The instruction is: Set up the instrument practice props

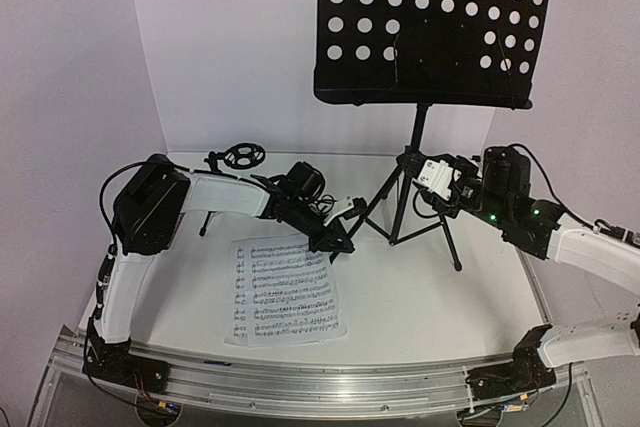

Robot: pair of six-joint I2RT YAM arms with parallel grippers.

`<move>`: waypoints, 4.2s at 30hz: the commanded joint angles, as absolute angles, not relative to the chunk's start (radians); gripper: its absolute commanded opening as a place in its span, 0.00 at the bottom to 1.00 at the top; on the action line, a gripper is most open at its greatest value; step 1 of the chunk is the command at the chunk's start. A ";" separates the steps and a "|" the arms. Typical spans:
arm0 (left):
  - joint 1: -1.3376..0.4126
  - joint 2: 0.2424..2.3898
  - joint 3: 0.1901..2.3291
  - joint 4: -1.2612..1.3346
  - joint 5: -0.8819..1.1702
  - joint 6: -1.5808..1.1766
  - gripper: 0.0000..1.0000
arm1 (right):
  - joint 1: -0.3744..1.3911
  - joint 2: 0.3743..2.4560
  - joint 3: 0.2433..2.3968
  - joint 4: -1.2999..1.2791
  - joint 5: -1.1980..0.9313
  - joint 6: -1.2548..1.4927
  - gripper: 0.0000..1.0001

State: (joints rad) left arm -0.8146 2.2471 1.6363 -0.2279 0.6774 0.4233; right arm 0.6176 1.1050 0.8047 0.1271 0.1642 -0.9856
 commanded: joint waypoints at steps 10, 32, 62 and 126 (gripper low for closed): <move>-0.811 2.242 1.682 -0.250 0.721 0.444 0.00 | 0.617 1.209 0.840 0.299 0.204 -0.989 0.40; -0.811 2.255 1.683 -0.237 0.741 0.424 0.00 | 0.613 1.222 0.773 0.371 0.312 -0.858 0.01; -0.818 2.267 1.587 -0.121 0.697 0.419 0.00 | 0.802 1.303 0.848 0.189 0.602 0.600 0.00; -0.815 2.293 1.690 -0.207 0.761 0.459 0.00 | 0.760 1.223 0.861 0.287 0.561 -1.501 0.39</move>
